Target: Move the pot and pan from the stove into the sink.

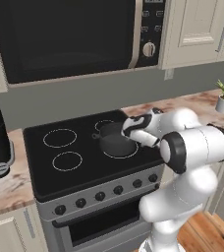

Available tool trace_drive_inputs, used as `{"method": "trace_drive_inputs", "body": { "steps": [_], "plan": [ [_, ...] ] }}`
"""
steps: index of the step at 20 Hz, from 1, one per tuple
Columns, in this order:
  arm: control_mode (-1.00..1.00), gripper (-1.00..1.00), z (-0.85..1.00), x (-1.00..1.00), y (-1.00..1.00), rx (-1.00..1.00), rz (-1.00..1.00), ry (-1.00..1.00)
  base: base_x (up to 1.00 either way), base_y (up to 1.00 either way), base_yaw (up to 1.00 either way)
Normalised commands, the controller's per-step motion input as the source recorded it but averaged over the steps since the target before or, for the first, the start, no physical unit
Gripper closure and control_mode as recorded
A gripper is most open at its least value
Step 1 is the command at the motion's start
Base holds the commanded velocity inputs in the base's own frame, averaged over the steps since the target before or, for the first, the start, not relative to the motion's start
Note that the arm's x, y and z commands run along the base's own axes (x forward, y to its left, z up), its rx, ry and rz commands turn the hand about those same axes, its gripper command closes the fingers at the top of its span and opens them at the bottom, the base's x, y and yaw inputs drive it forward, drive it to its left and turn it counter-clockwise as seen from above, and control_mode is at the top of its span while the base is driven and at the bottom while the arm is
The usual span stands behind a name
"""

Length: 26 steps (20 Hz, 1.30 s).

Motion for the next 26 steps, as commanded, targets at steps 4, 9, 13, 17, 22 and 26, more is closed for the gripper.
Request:
{"method": "trace_drive_inputs", "body": {
  "steps": [4,9,13,17,22,26],
  "plan": [
    [-1.0,-1.0,-0.28,0.54,0.15,0.0,-0.01,0.0,0.0,0.0,0.0],
    [-1.0,-1.0,-0.34,0.53,0.13,-0.01,-0.02,0.0,0.0,0.0,0.0],
    [-1.0,-1.0,-0.63,0.12,0.0,-0.05,-0.05,0.0,0.0,0.0,0.0],
    [-1.0,1.0,-0.28,0.0,0.0,-0.03,-0.02,0.01,0.0,0.0,0.0],
    [-1.0,1.0,0.03,-0.02,-0.06,0.01,-0.01,0.0,0.0,0.0,0.0],
    [-1.0,1.0,0.36,-0.17,-0.09,0.03,-0.04,0.02,0.0,0.0,0.0]
  ]
}}
